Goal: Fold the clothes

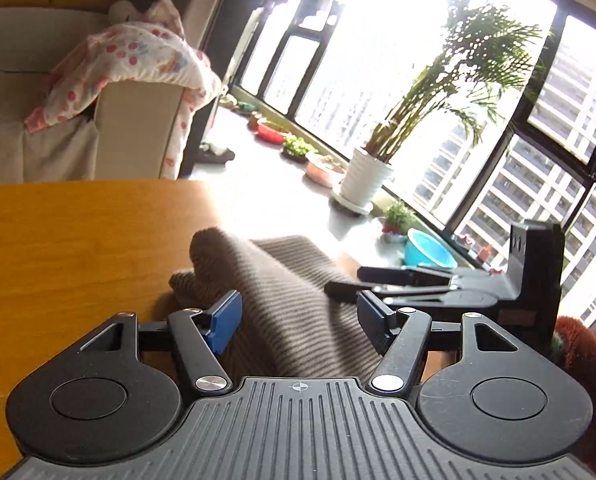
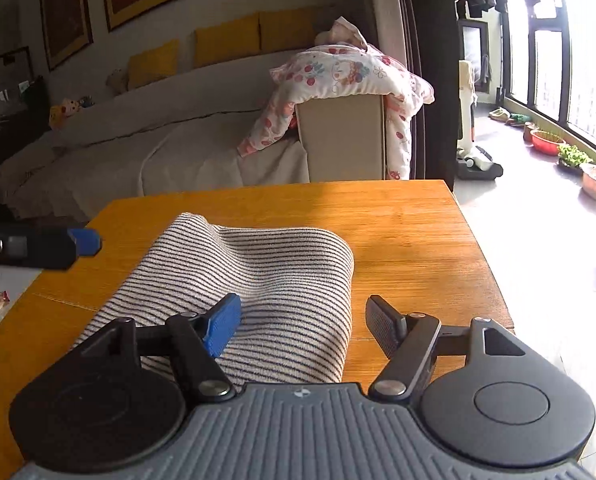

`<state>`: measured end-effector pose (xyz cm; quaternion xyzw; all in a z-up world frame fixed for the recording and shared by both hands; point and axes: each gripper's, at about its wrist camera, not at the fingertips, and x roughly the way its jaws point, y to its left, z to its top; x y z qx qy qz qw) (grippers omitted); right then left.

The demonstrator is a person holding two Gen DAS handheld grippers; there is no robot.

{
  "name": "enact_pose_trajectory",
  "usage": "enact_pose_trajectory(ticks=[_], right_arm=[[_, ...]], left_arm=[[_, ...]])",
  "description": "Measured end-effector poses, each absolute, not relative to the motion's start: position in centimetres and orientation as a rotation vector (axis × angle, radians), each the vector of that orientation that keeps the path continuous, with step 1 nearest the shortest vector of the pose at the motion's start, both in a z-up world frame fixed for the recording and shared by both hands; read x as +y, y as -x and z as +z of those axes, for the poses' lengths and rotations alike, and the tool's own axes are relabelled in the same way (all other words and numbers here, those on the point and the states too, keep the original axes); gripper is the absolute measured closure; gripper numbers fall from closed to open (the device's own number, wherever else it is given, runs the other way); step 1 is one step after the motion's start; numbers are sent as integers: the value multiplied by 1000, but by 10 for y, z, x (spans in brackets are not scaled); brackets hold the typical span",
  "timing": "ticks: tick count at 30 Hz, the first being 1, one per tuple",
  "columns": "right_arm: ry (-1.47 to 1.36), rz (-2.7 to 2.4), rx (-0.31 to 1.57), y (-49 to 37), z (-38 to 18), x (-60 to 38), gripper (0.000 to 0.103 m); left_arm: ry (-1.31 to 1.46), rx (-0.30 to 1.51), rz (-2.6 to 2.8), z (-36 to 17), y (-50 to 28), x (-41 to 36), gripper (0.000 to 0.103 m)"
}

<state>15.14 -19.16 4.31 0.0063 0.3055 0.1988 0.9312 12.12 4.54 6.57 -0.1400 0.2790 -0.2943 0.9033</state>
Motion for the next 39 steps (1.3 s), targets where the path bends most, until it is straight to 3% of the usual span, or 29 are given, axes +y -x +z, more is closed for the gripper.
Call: enact_pose_trajectory(ticks=[3, 7, 12, 16, 18, 21, 22, 23, 25, 33, 39], right_arm=[[29, 409, 620, -133, 37, -190, 23], [14, 421, 630, -122, 32, -196, 17], [-78, 465, 694, -131, 29, -207, 14], [-138, 517, 722, -141, 29, -211, 10], [-184, 520, 725, -147, 26, -216, 8], [-253, 517, 740, -160, 19, -221, 8], [-266, 517, 748, -163, 17, -222, 13], [-261, 526, 750, -166, 17, -220, 24], [-238, 547, 744, -174, 19, -212, 33], [-221, 469, 693, -257, 14, -179, 33], [-228, 438, 662, -307, 5, -166, 25]], left_arm=[[268, 577, -623, 70, -151, 32, 34], [154, 761, -482, 21, -189, 22, 34], [316, 795, -460, 16, -178, 51, 30], [357, 856, -518, 20, -155, 58, 15], [359, 898, -558, 16, -147, 56, 14], [326, 930, -615, 2, -144, 48, 20], [304, 914, -625, 0, -144, 48, 32], [292, 897, -634, -1, -148, 49, 33], [300, 878, -637, -3, -160, 55, 38], [239, 772, -581, -2, -229, 76, 39], [246, 743, -536, -2, -271, 86, 39]])
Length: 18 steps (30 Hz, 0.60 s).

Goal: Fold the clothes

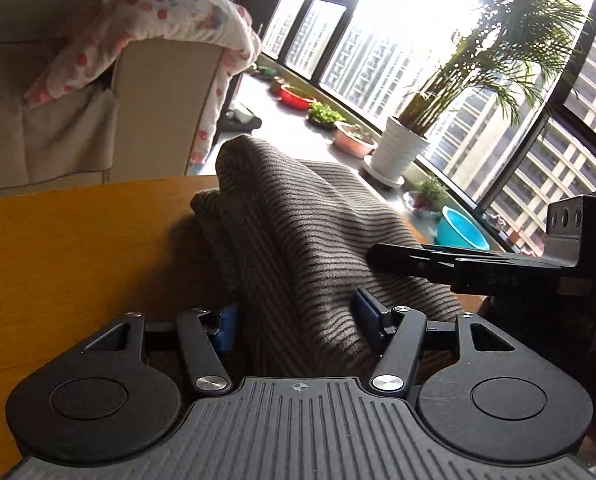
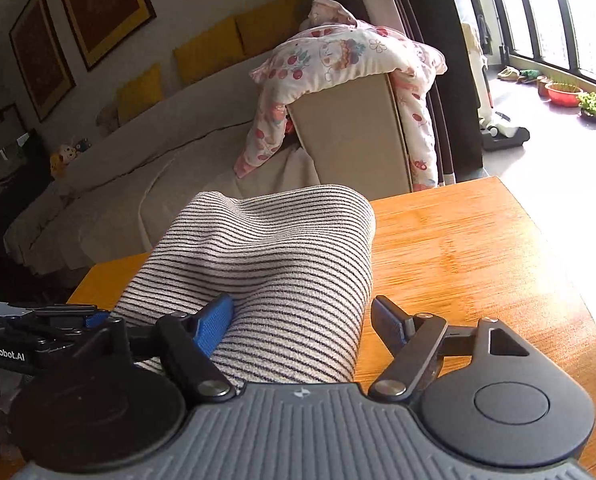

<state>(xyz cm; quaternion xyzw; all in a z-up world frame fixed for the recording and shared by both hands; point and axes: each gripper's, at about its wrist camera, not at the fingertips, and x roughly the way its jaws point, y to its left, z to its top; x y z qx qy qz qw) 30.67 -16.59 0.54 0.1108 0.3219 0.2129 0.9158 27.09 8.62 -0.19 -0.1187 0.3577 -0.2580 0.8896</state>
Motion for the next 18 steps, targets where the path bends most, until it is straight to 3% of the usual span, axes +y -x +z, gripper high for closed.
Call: enact_pose_trajectory(ticks=[7, 13, 18], right_arm=[[-169, 432, 628, -313, 3, -162, 17], [116, 380, 477, -277, 24, -137, 17], [246, 477, 347, -238, 42, -101, 18]], left_arm=[[284, 746, -551, -5, -280, 90, 37], [231, 591, -540, 49, -267, 94, 41], [216, 571, -542, 61, -319, 76, 41]])
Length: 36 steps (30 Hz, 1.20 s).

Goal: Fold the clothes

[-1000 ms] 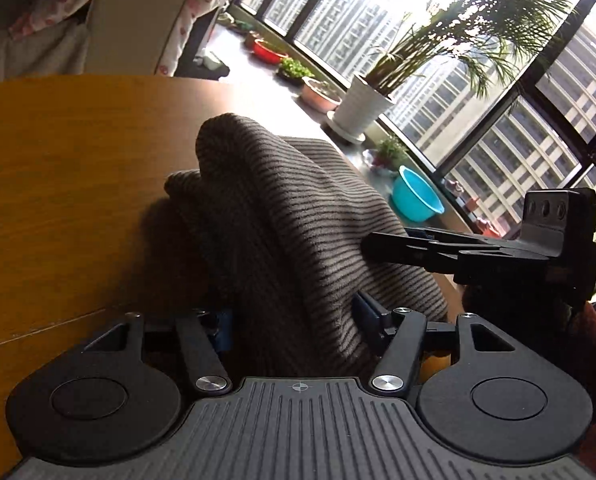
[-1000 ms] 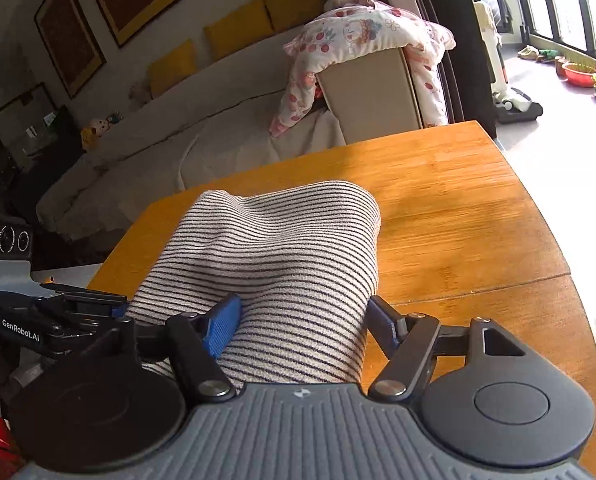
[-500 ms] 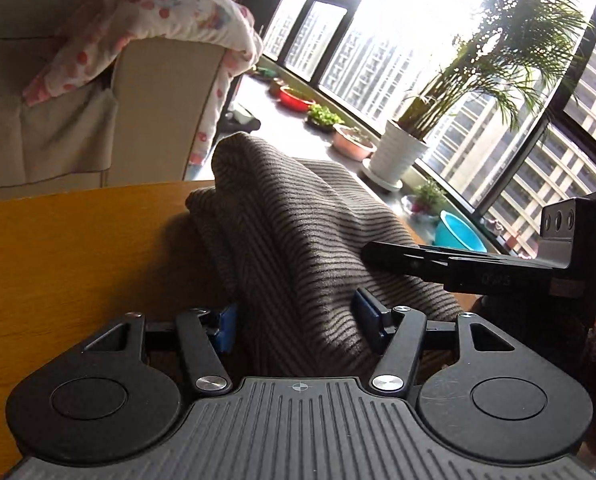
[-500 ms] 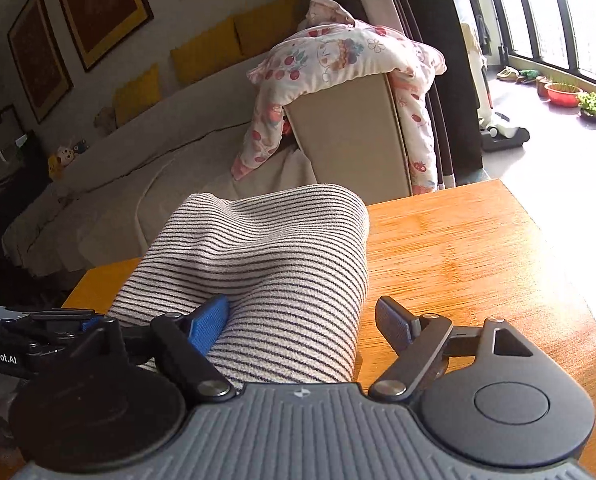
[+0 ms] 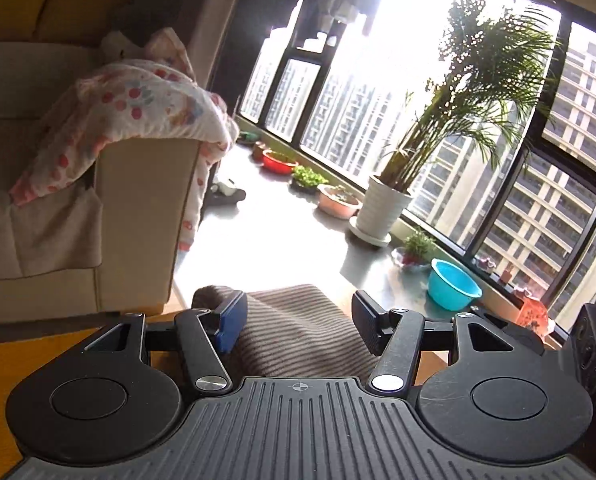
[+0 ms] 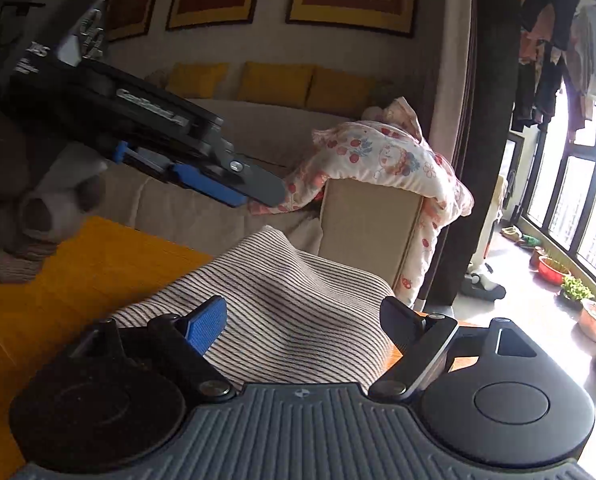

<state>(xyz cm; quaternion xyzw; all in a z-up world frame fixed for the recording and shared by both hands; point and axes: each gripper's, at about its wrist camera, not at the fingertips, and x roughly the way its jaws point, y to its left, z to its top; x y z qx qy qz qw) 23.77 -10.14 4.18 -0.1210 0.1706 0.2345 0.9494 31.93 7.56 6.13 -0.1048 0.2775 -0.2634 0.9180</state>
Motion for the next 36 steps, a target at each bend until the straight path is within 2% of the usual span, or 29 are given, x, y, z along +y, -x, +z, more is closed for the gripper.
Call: enact_pose_trajectory(ticks=[4, 6, 8, 10, 14, 16, 17, 18, 19, 20, 21, 26, 27, 30, 32, 33, 34, 36], right_arm=[[445, 512, 384, -226, 18, -61, 21], [449, 499, 367, -224, 9, -58, 22], [406, 509, 410, -231, 15, -61, 22], [316, 532, 449, -234, 25, -74, 22], [61, 546, 519, -234, 41, -122, 14], [-84, 501, 572, -240, 38, -153, 13], [-149, 476, 604, -245, 33, -165, 13], [-206, 461, 638, -249, 26, -173, 14], [-265, 449, 672, -254, 19, -180, 20], [-326, 452, 704, -258, 12, -184, 33], [-346, 456, 701, -255, 12, -184, 35], [-199, 410, 686, -242, 13, -165, 37], [-171, 398, 691, -241, 8, -163, 36], [-165, 359, 684, -233, 3, -166, 24], [-164, 324, 674, -225, 6, -165, 12], [-156, 306, 662, -219, 9, -163, 6], [-137, 296, 648, -211, 10, -163, 0], [-106, 305, 637, -193, 11, -164, 0]], left_arm=[[184, 700, -458, 26, -362, 63, 42], [189, 769, -413, 1, -369, 66, 32], [316, 781, -422, -10, -369, 81, 29], [371, 769, -420, -10, -364, 92, 31], [323, 713, -402, 15, -320, 99, 31], [352, 711, -436, 23, -295, 102, 22], [376, 720, -457, 24, -285, 103, 21], [389, 738, -474, 21, -276, 102, 22], [376, 759, -479, 17, -268, 97, 27], [343, 769, -472, 13, -263, 91, 34], [306, 774, -461, 9, -259, 86, 51], [222, 731, -442, 3, -249, 83, 52], [219, 730, -441, 1, -249, 83, 49], [220, 719, -419, 1, -243, 80, 46], [195, 692, -374, 3, -234, 77, 39], [183, 683, -344, 5, -227, 76, 32], [171, 676, -315, 7, -219, 75, 20], [165, 676, -277, 10, -201, 74, 4]])
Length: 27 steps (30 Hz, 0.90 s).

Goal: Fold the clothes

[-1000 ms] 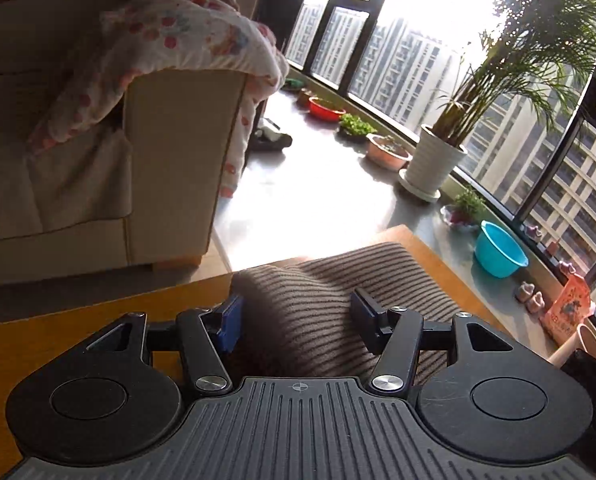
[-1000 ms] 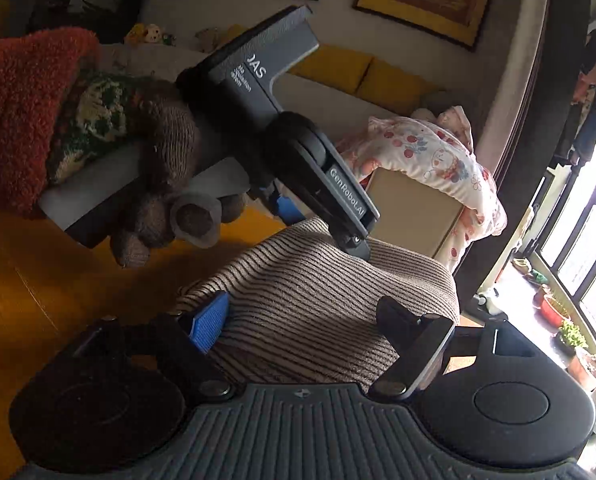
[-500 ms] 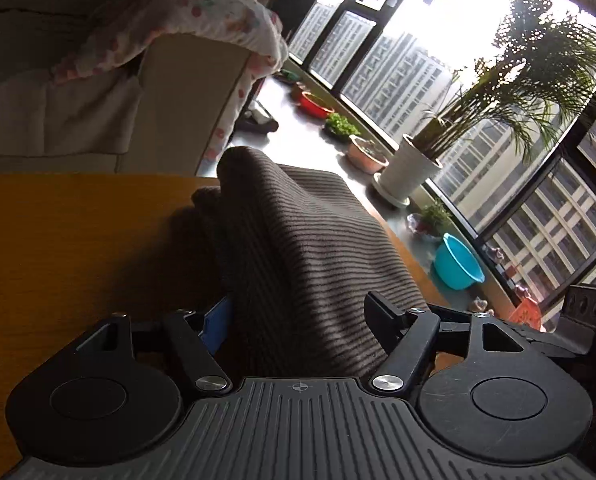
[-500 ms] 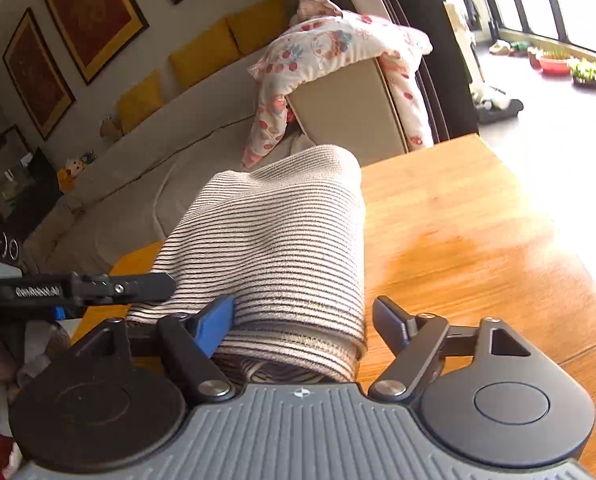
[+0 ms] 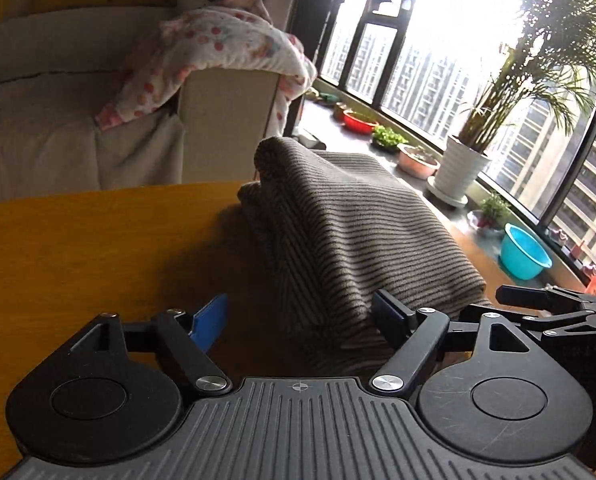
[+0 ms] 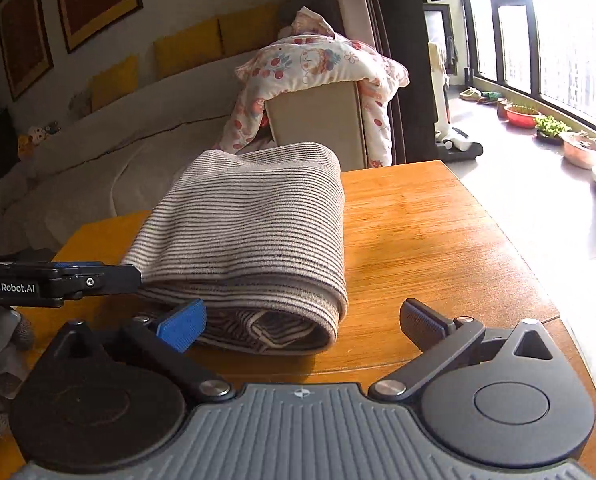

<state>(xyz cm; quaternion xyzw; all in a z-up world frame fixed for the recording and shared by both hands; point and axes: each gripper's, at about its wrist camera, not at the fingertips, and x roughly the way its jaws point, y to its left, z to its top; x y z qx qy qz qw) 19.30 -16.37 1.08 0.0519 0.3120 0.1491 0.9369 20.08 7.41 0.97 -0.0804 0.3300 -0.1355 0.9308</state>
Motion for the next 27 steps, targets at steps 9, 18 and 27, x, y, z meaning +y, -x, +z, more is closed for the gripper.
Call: enact_pose_trajectory(ticks=[9, 18, 27], right_arm=[[20, 199, 655, -128, -3, -163, 0], [106, 125, 676, -126, -13, -160, 0], [35, 140, 697, -132, -17, -169, 0]], left_arm=[[182, 754, -94, -4, -111, 60, 0], [46, 700, 37, -17, -93, 38, 0], [12, 699, 64, -19, -94, 34, 0]])
